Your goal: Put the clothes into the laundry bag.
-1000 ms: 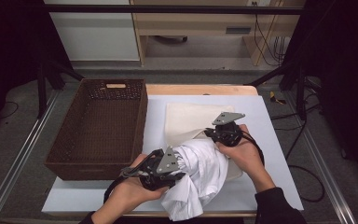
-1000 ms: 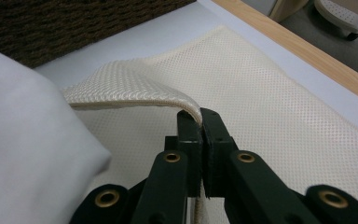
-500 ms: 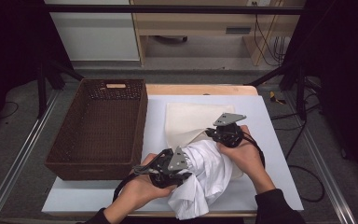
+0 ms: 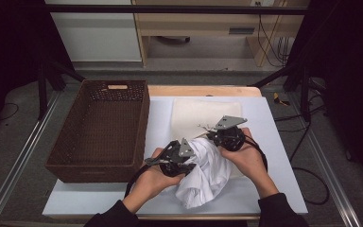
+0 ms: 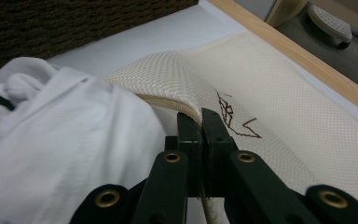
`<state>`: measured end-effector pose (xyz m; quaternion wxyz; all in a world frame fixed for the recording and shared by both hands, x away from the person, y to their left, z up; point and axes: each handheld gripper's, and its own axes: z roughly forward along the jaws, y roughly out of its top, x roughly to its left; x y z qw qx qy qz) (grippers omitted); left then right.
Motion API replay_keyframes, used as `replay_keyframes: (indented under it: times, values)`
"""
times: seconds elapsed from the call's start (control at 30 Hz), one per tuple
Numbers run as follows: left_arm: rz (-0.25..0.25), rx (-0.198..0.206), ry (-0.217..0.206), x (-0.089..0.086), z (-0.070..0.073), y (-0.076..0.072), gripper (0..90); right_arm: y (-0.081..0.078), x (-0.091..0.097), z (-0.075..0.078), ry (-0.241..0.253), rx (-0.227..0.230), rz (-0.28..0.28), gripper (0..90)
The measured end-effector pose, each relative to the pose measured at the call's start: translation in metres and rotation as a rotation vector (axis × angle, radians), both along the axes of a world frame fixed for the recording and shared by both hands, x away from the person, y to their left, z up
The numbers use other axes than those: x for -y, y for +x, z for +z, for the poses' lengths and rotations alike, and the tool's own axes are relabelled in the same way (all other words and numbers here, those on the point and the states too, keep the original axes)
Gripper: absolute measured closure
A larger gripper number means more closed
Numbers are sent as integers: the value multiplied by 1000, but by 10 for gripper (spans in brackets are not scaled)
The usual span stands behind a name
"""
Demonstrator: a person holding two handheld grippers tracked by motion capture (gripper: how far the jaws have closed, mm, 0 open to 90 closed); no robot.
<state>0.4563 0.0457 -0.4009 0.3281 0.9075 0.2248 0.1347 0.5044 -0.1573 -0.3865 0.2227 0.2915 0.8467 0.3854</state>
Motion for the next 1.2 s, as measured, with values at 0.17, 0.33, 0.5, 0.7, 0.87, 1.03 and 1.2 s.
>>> replay_keyframes:
  times: [0.17, 0.33, 0.5, 0.7, 0.87, 1.03, 1.2]
  values:
    - [28, -6, -16, 3, -6, 9, 654, -3, -7, 0, -16, 7, 18, 882]
    - [10, -3, -34, 7, -7, 9, 655, -3, -11, 1, -11, 5, 23, 882]
    - [28, 11, -36, 11, -10, 13, 655, -4, -12, 0, -15, 4, 24, 883]
    - [74, 25, -63, 16, -14, 20, 654, -7, -9, 2, -15, 10, 26, 882]
    - [129, 45, -100, 18, -17, 26, 654, -12, -9, 5, -10, 20, 30, 882]
    - [189, 60, -136, 21, -21, 33, 654, -17, -12, 6, -16, 32, 47, 881]
    - [208, 58, -163, 24, -27, 32, 642, -16, -11, 0, -32, 39, 40, 882]
